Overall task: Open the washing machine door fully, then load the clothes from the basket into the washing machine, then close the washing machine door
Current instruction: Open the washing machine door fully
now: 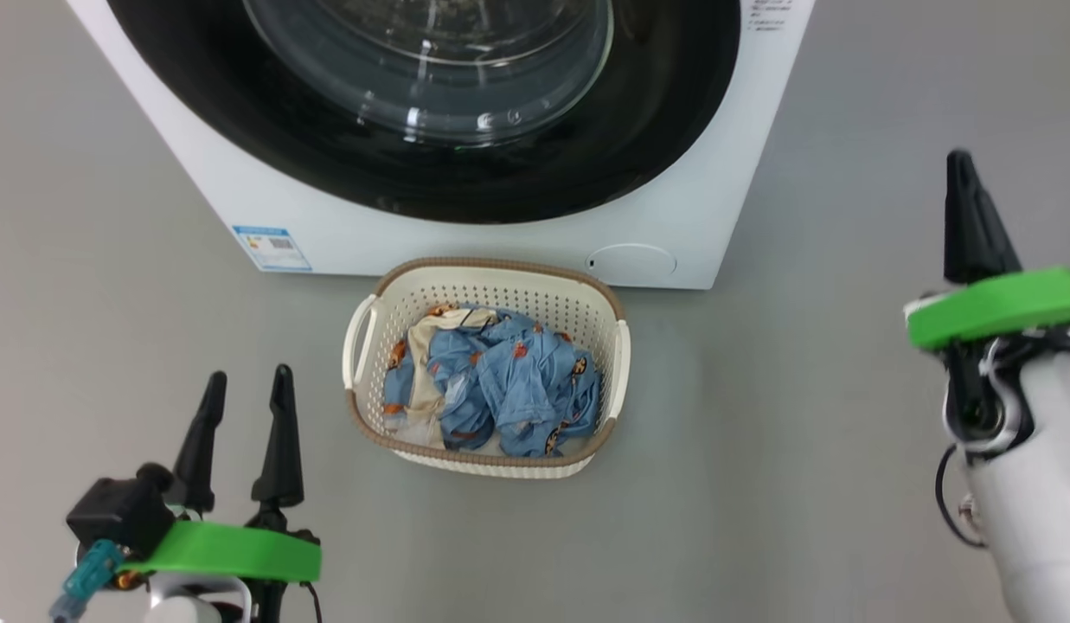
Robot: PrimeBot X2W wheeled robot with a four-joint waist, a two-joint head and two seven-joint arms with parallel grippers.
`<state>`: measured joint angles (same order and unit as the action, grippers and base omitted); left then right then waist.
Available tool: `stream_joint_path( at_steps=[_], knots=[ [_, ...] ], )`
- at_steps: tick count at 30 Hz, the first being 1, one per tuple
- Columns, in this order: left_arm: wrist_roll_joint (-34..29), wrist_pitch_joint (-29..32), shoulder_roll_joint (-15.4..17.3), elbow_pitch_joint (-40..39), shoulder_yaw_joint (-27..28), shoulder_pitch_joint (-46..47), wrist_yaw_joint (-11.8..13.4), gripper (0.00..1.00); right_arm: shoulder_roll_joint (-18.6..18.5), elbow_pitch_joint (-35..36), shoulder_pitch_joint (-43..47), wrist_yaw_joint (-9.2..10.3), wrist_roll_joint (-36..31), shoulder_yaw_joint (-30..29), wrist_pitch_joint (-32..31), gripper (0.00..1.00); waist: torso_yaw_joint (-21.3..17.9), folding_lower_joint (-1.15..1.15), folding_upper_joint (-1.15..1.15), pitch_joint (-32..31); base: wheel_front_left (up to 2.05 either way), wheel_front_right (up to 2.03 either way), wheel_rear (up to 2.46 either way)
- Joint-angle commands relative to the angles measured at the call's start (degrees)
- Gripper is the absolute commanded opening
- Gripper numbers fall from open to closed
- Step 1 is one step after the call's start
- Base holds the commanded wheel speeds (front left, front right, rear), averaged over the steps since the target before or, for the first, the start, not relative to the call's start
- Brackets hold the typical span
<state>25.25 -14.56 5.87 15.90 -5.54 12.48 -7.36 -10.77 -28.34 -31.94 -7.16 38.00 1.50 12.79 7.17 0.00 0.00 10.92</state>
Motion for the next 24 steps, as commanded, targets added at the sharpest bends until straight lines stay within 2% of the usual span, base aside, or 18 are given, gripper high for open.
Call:
stream_joint_path(
  at_steps=[1, 7, 15, 24],
  knots=[
    [0.2, -0.4, 1.5, -2.0, 1.5, 2.4, -0.1, 1.0, -0.5, 1.4, -2.3, -0.33, 2.0, 1.2, -0.5, 0.0, 0.8, 0.0, 0.0, 1.2, 0.0, 0.0, 0.0],
    [0.8, -0.4, 2.0, -3.3, 1.2, 3.2, -0.1, 1.0, -2.8, 2.0, -7.4, -0.33, 12.5, 2.7, -4.4, 0.0, 1.9, 0.0, 0.0, 3.4, 0.0, 0.0, 0.0],
    [1.5, -0.4, 2.6, -4.0, 1.6, 4.0, -0.1, 1.0, -5.9, 1.4, -14.5, -0.33, 24.3, 4.6, -12.5, 0.0, 3.6, 0.0, 0.0, 6.3, 0.0, 0.0, 0.0],
    [2.2, -0.4, 2.5, -4.5, 1.0, 4.8, -0.1, 1.0, -8.0, -1.5, -21.1, -0.33, 29.8, 5.4, -16.6, 0.0, 5.1, 0.0, 0.0, 8.3, 0.0, 0.0, 0.0]
  ],
)
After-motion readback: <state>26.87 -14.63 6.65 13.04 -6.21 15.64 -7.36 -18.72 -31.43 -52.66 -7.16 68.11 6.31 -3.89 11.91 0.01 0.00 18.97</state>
